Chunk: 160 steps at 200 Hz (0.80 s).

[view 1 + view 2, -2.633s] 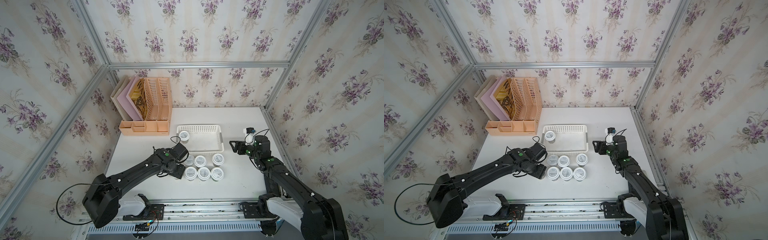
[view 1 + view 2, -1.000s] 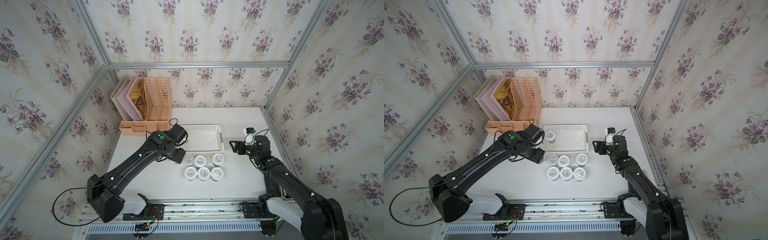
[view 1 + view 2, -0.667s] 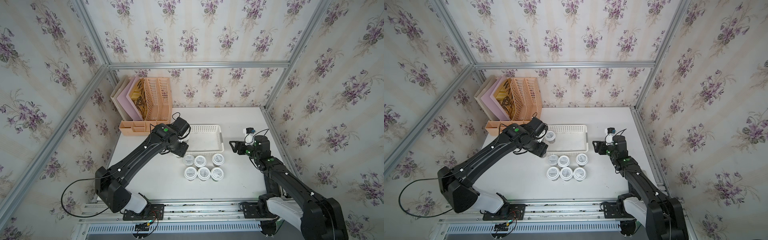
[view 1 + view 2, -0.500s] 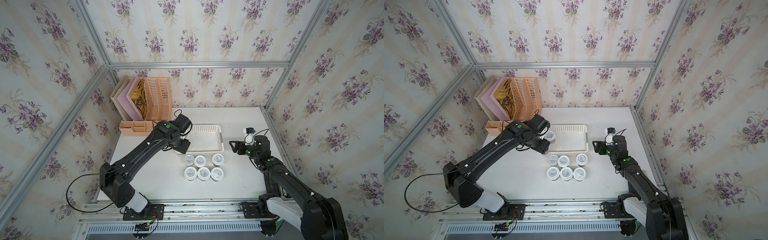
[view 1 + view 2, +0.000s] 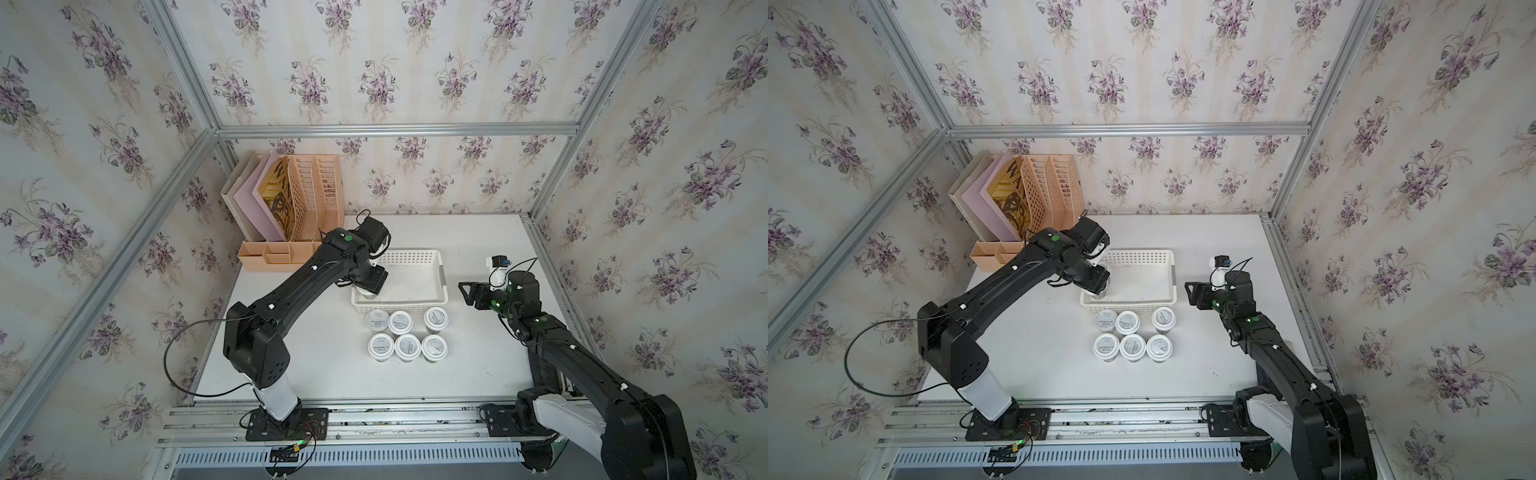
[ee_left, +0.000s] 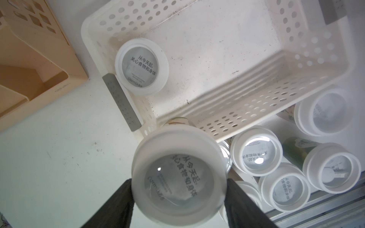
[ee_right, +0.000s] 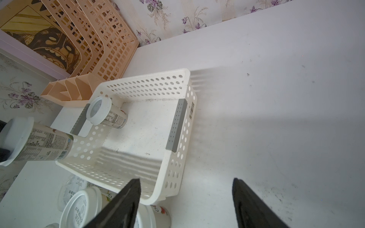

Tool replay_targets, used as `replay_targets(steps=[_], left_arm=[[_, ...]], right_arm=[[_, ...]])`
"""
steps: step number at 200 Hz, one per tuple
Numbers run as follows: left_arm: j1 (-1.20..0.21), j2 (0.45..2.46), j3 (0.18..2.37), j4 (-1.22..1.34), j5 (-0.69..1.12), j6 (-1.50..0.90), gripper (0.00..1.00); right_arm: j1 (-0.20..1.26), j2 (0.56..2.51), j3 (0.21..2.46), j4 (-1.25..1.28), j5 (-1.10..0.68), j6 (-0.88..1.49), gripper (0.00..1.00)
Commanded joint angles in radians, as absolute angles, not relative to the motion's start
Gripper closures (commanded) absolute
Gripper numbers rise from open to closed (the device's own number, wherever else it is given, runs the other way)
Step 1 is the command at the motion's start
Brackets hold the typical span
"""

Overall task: Put the yogurt in the basket
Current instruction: Place the yogurt in the basket.

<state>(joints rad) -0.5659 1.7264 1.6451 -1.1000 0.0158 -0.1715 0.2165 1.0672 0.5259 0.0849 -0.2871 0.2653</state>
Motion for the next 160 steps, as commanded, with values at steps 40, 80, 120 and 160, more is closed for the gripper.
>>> replay_targets(steps=[40, 80, 120, 160], left_arm=[[-0.540, 1.781, 1.659, -1.043, 0.044, -0.149, 0.27], [-0.540, 1.792, 1.633, -1.015, 0.050, -0.150, 0.27], [-0.537, 1.805, 1.613, -1.002, 0.023, -0.150, 0.27], [-0.534, 1.819, 1.602, -0.986, 0.007, -0.150, 0.27]], right_arm=[[0.218, 1.075, 0.533, 0.093, -0.288, 0.264, 0.22], [0.217, 1.080, 0.535, 0.095, -0.290, 0.265, 0.22], [0.220, 1.085, 0.535, 0.095, -0.290, 0.267, 0.22], [0.221, 1.085, 0.535, 0.096, -0.290, 0.267, 0.22]])
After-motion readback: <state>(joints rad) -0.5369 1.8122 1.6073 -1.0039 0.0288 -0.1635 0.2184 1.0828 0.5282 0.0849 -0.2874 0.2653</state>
